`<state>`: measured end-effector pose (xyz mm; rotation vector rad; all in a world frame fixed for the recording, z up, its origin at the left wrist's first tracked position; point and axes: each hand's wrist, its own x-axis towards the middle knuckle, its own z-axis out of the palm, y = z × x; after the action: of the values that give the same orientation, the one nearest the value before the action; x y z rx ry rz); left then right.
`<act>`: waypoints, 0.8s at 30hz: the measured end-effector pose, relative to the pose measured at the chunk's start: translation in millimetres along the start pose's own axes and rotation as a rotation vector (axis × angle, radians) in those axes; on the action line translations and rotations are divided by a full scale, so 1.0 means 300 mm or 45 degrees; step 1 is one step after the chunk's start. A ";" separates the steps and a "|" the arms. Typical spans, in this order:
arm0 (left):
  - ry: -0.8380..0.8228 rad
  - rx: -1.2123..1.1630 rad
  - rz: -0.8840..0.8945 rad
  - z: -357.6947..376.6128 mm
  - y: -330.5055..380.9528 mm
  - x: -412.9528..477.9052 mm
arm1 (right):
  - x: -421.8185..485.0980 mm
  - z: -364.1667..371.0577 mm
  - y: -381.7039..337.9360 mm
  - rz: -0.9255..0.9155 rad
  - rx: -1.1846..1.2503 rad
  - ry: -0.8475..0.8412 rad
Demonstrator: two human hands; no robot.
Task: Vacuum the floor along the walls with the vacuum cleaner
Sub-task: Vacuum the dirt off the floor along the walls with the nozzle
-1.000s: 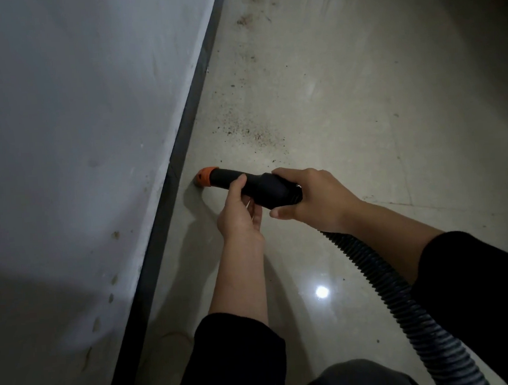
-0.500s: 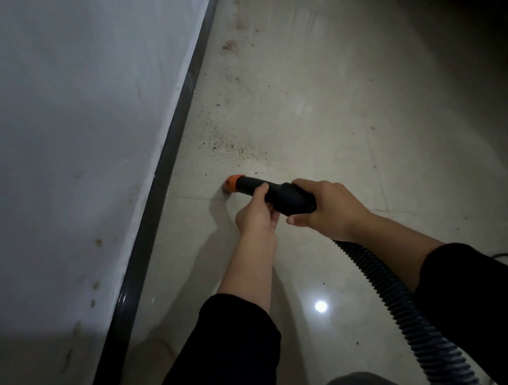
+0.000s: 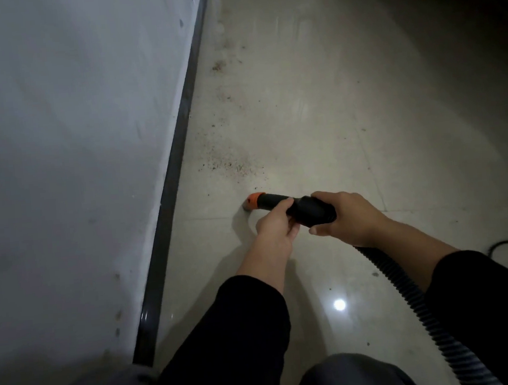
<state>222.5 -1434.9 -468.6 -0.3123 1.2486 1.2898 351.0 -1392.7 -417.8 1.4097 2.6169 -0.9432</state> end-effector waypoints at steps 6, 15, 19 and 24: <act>-0.026 0.051 -0.112 0.048 0.023 0.025 | 0.010 -0.058 0.002 0.141 -0.052 -0.054; -0.093 0.095 -0.213 0.131 0.047 0.085 | 0.064 -0.124 0.016 0.270 -0.173 -0.137; -0.145 0.148 -0.215 0.161 0.042 0.120 | 0.078 -0.137 0.054 0.268 -0.176 -0.118; -0.174 0.176 -0.225 0.188 0.021 0.124 | 0.068 -0.159 0.082 0.283 -0.200 -0.117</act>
<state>238.1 -1369.4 -474.8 -0.2267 1.1607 1.0508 369.8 -1342.6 -397.1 1.5366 2.3499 -0.7401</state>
